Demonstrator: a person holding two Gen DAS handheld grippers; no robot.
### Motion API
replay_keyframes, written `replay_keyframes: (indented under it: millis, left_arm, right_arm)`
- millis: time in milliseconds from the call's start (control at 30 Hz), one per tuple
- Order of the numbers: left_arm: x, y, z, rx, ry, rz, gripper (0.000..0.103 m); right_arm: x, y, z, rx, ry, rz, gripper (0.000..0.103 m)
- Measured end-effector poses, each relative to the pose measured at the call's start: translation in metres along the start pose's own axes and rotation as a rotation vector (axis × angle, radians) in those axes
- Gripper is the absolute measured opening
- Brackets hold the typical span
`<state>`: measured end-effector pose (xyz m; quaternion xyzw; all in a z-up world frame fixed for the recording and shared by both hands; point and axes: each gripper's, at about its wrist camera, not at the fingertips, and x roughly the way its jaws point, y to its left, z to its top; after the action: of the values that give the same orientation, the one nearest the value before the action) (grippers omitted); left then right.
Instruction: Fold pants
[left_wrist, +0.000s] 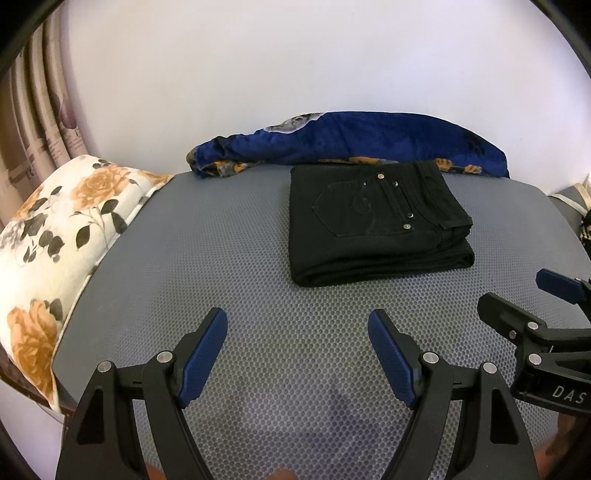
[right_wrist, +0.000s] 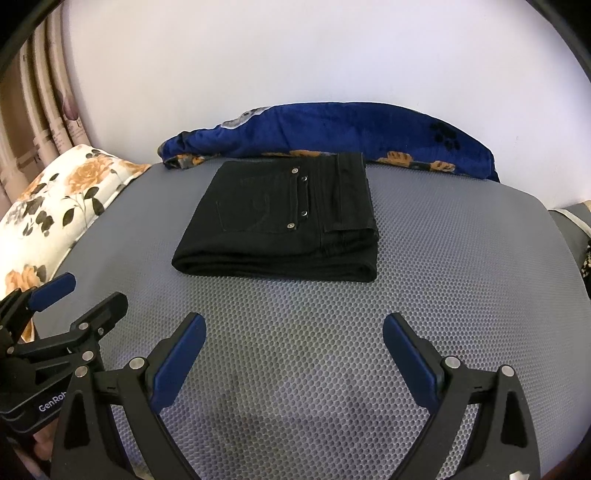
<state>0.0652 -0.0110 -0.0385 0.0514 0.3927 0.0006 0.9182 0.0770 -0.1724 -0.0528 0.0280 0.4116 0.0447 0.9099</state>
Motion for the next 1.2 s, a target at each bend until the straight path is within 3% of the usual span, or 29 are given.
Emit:
replay_keyframes:
  millis: [1200]
  left_arm:
    - [0.0098,-0.0044,-0.0023,0.028,0.017,0.000,0.079]
  right_arm:
    - [0.0063,-0.0018,-0.0066,0.025,0.027,-0.008,0.096]
